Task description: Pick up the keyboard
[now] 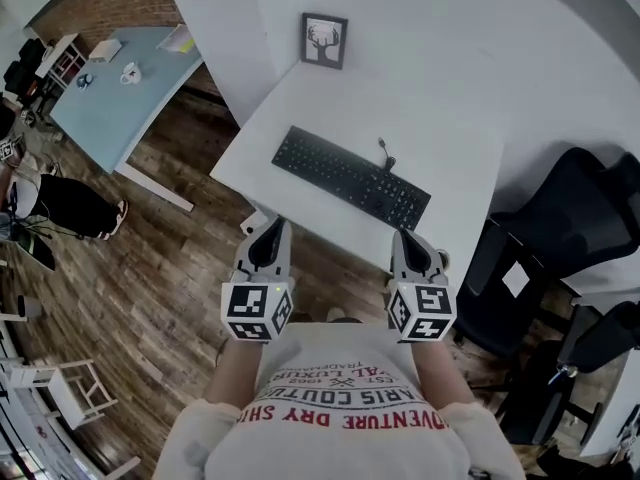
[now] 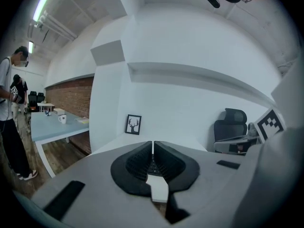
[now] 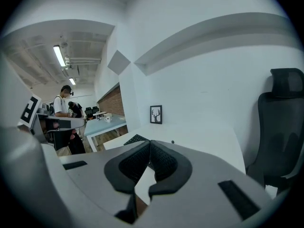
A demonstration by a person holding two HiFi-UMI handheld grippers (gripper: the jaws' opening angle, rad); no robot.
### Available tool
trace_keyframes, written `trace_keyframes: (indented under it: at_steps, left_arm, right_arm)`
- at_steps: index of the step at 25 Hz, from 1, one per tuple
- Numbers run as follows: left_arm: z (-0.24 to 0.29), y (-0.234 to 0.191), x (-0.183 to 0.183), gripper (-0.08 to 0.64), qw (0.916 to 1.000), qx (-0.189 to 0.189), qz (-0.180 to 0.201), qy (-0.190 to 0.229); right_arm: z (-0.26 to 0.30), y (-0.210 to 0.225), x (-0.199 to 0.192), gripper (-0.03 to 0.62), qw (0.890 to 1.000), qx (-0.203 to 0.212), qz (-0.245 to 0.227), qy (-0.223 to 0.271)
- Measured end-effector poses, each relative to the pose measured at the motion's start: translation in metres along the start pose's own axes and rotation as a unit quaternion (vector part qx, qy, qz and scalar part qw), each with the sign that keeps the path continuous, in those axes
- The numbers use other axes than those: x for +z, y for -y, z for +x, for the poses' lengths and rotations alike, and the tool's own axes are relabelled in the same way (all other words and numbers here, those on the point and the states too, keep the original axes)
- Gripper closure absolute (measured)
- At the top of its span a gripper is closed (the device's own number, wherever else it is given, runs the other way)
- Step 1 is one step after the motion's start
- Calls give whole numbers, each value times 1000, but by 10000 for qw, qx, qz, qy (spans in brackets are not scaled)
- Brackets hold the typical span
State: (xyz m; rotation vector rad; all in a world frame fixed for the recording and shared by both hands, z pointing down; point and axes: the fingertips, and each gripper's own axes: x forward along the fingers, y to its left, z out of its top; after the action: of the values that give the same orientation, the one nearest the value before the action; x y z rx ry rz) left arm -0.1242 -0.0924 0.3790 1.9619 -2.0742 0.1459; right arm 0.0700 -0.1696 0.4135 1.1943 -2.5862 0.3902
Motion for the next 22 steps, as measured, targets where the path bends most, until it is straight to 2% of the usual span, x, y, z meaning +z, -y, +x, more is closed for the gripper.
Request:
trace_keyframes:
  at_steps: [6, 11, 17, 22]
  left_arm:
    - [42, 5, 7, 528, 9997, -222, 63, -96]
    - [83, 1, 16, 528, 9977, -619, 197, -187]
    - [139, -14, 35, 528, 9911, -1261, 347, -255]
    - [182, -36, 40, 528, 9835, -1702, 440, -431]
  right_arm:
    - [16, 24, -3, 566, 9996, -220, 135, -119]
    - [28, 44, 5, 566, 9973, -665, 302, -32]
    - [50, 53, 18, 566, 9921, -1138, 523, 116]
    - [65, 59, 22, 566, 9823, -1688, 798, 130]
